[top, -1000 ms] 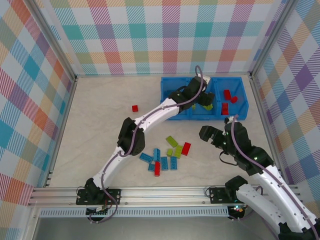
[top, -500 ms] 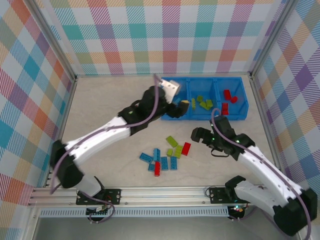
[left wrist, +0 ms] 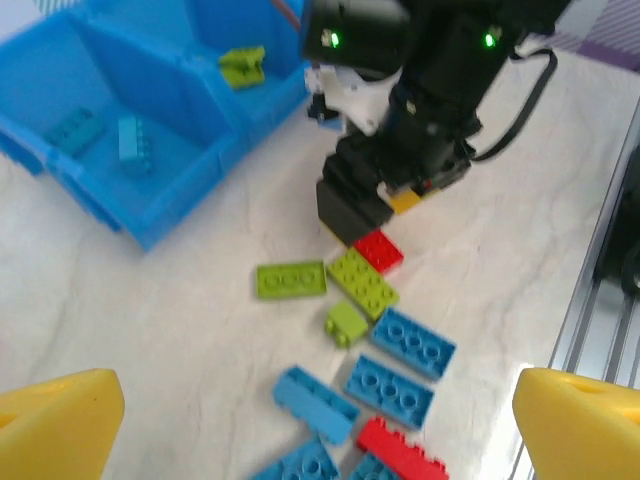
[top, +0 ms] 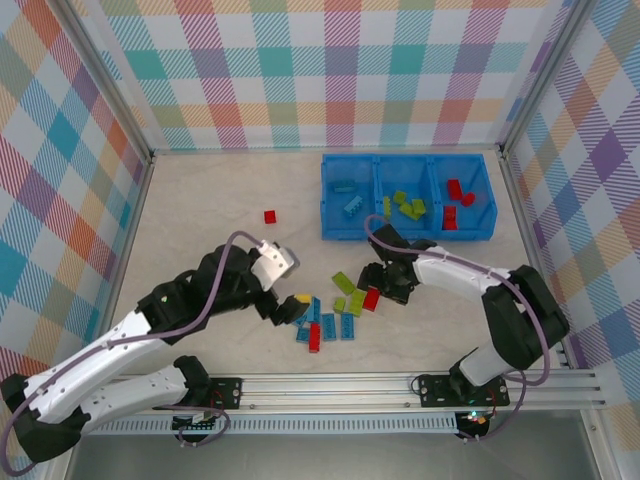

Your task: Sort the legos into containers by color

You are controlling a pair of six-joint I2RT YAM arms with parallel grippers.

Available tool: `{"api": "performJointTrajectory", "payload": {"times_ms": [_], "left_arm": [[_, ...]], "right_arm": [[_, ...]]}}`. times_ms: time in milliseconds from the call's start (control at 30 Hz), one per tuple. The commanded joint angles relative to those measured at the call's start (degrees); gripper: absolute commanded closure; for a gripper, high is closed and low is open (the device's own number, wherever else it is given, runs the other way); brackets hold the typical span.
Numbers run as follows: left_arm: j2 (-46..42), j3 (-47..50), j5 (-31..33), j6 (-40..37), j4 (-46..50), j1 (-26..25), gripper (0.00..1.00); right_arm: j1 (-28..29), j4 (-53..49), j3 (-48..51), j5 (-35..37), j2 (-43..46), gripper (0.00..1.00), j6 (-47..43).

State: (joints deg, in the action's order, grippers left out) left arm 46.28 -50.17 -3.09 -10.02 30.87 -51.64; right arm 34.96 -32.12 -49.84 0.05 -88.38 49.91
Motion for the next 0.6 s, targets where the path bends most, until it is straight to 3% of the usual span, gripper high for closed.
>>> {"api": "performJointTrajectory", "payload": {"times_ms": [0, 167, 367, 567], "left_arm": [[-3.6, 3.3, 0.1, 3.2, 0.3, -0.5, 0.00], [-3.3, 5.7, 3.0, 6.2, -4.8, -0.5, 0.00], [1.3, 6.1, 3.2, 10.3, -11.8, -0.5, 0.00], [1.8, 6.5, -1.3, 10.3, -16.0, -0.5, 0.00]], "right_arm": [[0.4, 1.4, -1.0, -0.8, -2.7, 0.35, 2.4], [0.8, 2.9, 1.6, 0.0, -2.4, 0.58, 3.7], [0.8, 2.3, 4.1, 2.4, 1.3, 0.67, 5.1], [-0.4, 2.0, 6.0, 9.5, 16.0, 0.77, 3.5]]}}
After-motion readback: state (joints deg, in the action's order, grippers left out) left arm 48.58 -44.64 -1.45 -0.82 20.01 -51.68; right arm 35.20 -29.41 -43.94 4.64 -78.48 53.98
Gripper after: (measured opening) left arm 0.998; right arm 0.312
